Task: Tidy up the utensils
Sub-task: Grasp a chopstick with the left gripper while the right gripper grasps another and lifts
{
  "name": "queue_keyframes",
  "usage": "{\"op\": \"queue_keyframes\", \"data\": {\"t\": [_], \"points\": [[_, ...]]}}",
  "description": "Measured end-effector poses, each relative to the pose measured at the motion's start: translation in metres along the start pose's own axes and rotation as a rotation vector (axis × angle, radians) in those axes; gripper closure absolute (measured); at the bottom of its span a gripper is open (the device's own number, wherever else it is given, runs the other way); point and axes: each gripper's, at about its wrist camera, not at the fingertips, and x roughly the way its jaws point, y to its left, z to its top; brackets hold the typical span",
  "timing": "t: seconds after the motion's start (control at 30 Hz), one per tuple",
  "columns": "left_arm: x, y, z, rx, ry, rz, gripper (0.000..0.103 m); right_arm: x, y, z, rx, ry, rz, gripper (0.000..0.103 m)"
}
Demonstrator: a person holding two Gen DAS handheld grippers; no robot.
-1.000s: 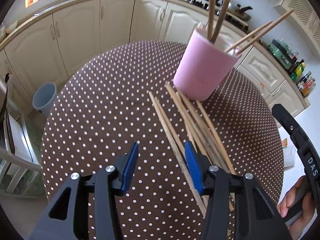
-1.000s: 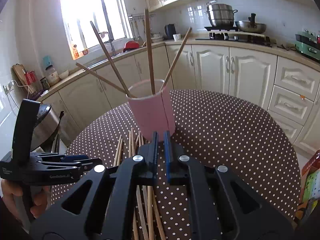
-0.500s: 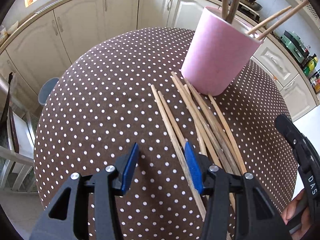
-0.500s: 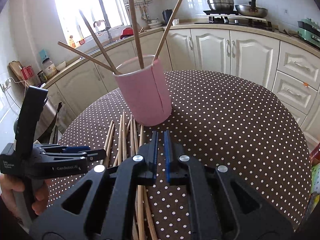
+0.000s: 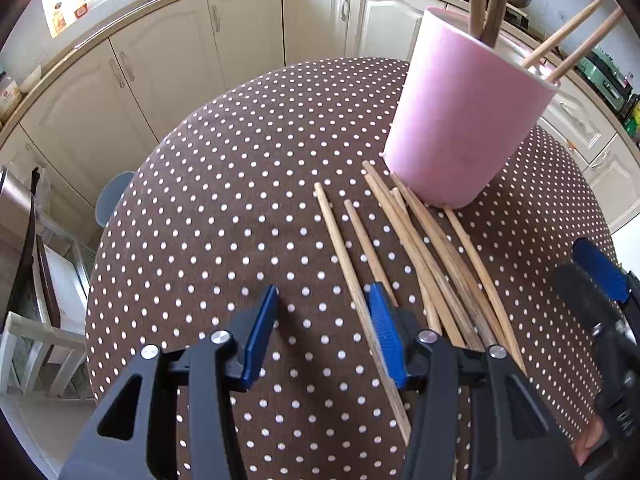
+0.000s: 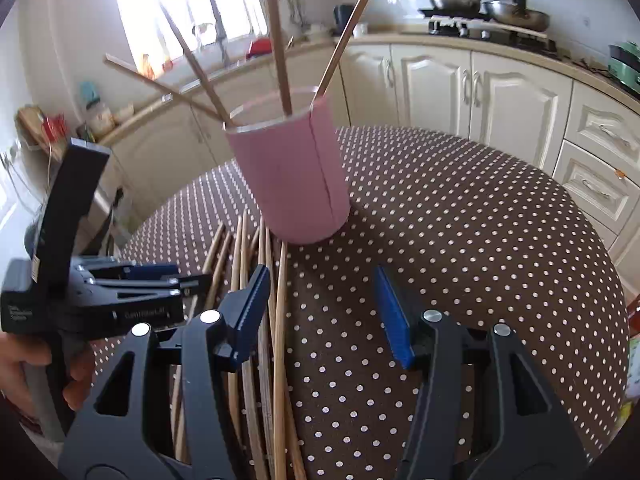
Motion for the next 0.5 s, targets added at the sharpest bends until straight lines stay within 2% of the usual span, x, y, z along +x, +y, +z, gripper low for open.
{"op": "queue_keyframes", "data": {"t": [0.1,0.2,0.3,0.4,0.5], "points": [[0.006,-0.007,0.008,-0.002,-0.004,0.0,0.057,0.013,0.006,0.004,-0.037,0.047,-0.014,0.051],[0.004,-0.003,0.002,0.005,-0.019,0.021,0.065,0.027,0.012,0.008,-0.077,0.1,-0.019,0.067],[0.004,0.001,0.003,0.004,-0.02,0.019,0.076,0.042,0.016,0.011,-0.102,0.149,-0.018,0.069],[0.007,0.005,0.005,0.0,-0.018,0.008,0.082,0.053,0.023,0.015,-0.125,0.189,-0.006,0.07],[0.008,0.008,0.009,0.004,-0.02,0.005,0.085,0.062,0.027,0.018,-0.15,0.223,-0.033,0.078]]}}
